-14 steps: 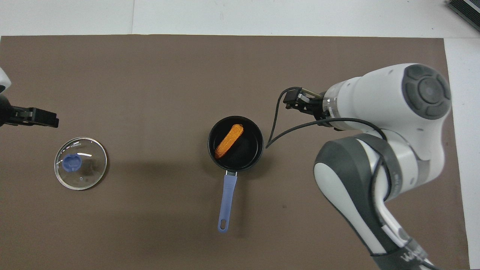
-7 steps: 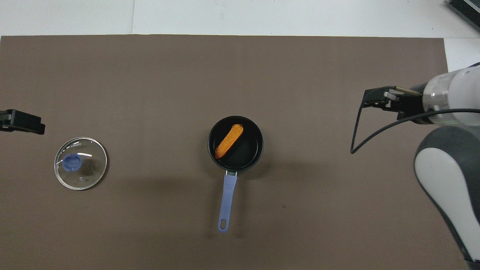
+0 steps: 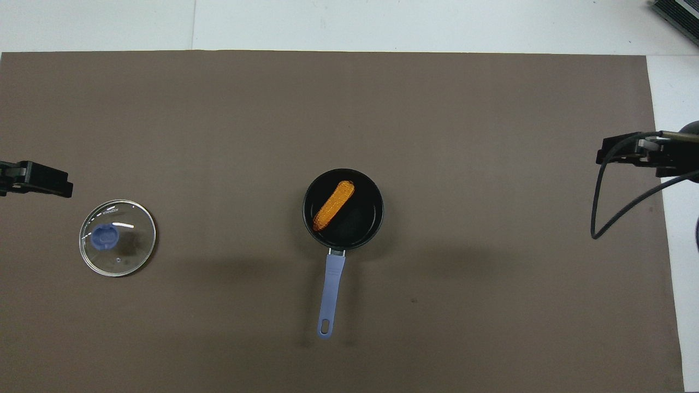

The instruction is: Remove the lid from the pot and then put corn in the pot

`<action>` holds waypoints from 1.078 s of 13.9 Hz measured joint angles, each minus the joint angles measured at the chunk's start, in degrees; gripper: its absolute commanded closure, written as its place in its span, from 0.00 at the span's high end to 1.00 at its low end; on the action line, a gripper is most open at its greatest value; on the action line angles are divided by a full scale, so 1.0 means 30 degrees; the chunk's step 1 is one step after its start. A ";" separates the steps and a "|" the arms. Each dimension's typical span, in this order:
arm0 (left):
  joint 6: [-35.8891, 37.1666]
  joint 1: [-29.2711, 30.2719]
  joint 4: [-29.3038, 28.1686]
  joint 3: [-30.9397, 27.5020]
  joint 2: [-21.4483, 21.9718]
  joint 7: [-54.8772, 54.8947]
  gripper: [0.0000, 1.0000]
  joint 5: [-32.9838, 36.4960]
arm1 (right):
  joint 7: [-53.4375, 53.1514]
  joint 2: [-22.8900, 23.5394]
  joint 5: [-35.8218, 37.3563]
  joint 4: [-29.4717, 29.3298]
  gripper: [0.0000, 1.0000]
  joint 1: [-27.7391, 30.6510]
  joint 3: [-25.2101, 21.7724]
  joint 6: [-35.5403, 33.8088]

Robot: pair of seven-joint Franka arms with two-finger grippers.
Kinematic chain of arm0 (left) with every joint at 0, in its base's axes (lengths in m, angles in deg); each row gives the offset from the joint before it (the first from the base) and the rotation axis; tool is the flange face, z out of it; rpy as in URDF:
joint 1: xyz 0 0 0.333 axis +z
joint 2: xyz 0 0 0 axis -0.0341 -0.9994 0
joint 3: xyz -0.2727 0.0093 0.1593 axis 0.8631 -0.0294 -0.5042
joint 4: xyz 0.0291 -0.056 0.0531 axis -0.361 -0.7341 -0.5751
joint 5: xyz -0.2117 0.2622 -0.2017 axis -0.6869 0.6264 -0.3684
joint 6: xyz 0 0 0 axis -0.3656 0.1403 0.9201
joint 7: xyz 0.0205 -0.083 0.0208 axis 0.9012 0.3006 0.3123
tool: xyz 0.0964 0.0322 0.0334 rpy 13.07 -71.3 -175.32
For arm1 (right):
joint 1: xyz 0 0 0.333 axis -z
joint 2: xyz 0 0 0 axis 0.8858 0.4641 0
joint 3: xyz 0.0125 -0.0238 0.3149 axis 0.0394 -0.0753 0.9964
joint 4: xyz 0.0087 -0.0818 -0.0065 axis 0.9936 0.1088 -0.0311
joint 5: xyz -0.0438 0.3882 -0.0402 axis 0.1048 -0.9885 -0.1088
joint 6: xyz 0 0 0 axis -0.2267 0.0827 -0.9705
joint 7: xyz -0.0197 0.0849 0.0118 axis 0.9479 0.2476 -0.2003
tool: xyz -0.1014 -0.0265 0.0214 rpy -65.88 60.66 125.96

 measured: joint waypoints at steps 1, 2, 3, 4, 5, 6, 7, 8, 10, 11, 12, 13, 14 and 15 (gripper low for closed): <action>0.0000 -0.0006 -0.0021 0.0005 -0.0008 0.0000 1.00 0.0000 | 0.0004 0.0063 0.0142 -0.0523 1.00 -0.0016 0.0051 -0.0612; 0.0000 -0.0008 -0.0032 0.0008 -0.0014 0.0000 1.00 0.0000 | 0.0007 0.0112 0.0188 -0.1064 1.00 -0.0033 0.0081 -0.1279; 0.0000 -0.0009 -0.0034 0.0010 -0.0015 0.0000 1.00 0.0000 | 0.0012 0.0135 0.0193 -0.1418 1.00 -0.0040 0.0098 -0.1832; 0.0000 -0.0010 -0.0034 0.0012 -0.0015 0.0000 1.00 -0.0001 | 0.0020 0.0154 0.0194 -0.1635 1.00 -0.0043 0.0126 -0.2232; 0.0000 -0.0011 -0.0034 0.0014 -0.0015 -0.0001 1.00 -0.0001 | 0.0021 0.0182 0.0194 -0.1738 1.00 -0.0051 0.0170 -0.2427; 0.0000 -0.0012 -0.0034 0.0016 -0.0015 -0.0002 1.00 -0.0001 | 0.0021 0.0227 0.0191 -0.1772 1.00 -0.0070 0.0225 -0.2503; 0.0000 -0.0012 -0.0034 0.0020 -0.0015 -0.0002 1.00 -0.0001 | 0.0021 0.0281 0.0189 -0.1780 1.00 -0.0112 0.0274 -0.2539; 0.0000 -0.0012 -0.0034 0.0022 -0.0015 -0.0001 1.00 -0.0001 | 0.0023 0.0326 0.0182 -0.1790 1.00 -0.0170 0.0299 -0.2580; 0.0000 -0.0012 -0.0034 0.0024 -0.0015 -0.0001 1.00 -0.0001 | 0.0398 0.0348 0.0076 -0.1830 1.00 -0.0241 0.0356 -0.2668; -0.0001 -0.0012 -0.0034 0.0024 -0.0015 -0.0001 1.00 -0.0001 | 0.0976 0.0348 -0.0104 -0.1855 1.00 -0.0261 0.0413 -0.2764; -0.0003 -0.0012 -0.0034 0.0024 -0.0015 -0.0001 1.00 -0.0001 | 0.1401 0.0348 -0.0240 -0.1879 1.00 -0.0276 0.0462 -0.2884; -0.0005 -0.0012 -0.0034 0.0024 -0.0015 -0.0001 1.00 -0.0001 | 0.1633 0.0348 -0.0324 -0.1892 1.00 -0.0280 0.0496 -0.2946; -0.0006 -0.0012 -0.0034 0.0024 -0.0015 -0.0001 1.00 -0.0001 | 0.1691 0.0348 -0.0408 -0.1893 1.00 -0.0280 0.0505 -0.2953; -0.0006 -0.0012 -0.0034 0.0024 -0.0015 -0.0001 1.00 -0.0001 | 0.1708 0.0348 -0.0456 -0.1893 1.00 -0.0280 0.0507 -0.2963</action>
